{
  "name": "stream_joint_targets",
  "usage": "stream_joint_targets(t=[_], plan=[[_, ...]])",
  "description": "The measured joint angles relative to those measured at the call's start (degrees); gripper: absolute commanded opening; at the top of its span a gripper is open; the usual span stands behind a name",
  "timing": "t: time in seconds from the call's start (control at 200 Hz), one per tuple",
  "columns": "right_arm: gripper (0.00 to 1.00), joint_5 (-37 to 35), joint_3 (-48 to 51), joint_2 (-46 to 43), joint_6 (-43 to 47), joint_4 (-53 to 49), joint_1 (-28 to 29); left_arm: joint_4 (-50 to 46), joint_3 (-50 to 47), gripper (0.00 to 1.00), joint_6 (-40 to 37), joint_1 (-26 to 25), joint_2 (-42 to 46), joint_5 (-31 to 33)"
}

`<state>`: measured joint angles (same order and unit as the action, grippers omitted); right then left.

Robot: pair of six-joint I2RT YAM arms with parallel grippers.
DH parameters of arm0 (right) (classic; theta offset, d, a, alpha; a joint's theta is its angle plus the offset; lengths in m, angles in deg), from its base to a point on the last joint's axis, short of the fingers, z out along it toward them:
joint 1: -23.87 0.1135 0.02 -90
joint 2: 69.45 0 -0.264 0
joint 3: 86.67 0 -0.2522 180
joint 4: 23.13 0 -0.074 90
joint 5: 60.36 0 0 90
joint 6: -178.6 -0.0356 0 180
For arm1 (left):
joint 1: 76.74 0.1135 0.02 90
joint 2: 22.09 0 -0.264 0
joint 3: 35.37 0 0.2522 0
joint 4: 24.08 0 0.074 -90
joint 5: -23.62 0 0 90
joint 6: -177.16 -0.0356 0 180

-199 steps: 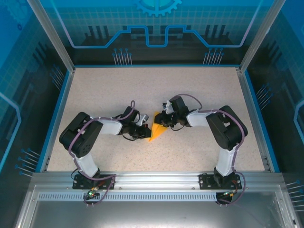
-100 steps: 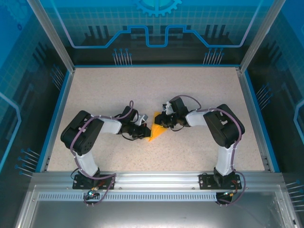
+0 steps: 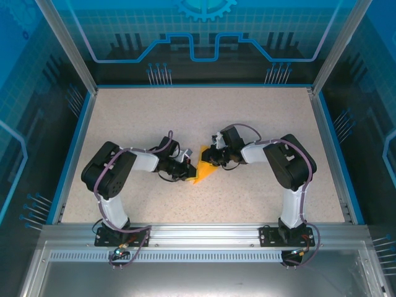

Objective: Fold a paper plane with a square sheet of paper (pick it up from the middle)
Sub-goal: Fourth fold the wing at the center of the table.

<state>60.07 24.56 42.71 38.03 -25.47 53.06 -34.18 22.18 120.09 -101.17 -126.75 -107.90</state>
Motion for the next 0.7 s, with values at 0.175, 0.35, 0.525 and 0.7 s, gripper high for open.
stream_joint_targets(t=[0.175,0.35,0.525,0.7], plan=[[0.18,-0.24,-0.63,0.2,0.07,-1.33,0.0,-0.83,0.44,0.05,-0.04,0.0,-0.13,-0.02],[0.17,-0.37,-1.01,0.37,0.26,-2.01,0.0,-0.98,0.59,0.12,-0.33,0.07,-0.13,-0.39],[0.17,-0.39,-1.09,0.37,0.66,-2.36,0.0,-1.64,0.98,0.18,-1.62,0.11,-0.11,-1.31],[0.17,-0.44,-1.27,0.37,0.68,-2.67,0.0,-2.6,1.4,0.19,-3.13,0.11,-0.13,-1.46]])
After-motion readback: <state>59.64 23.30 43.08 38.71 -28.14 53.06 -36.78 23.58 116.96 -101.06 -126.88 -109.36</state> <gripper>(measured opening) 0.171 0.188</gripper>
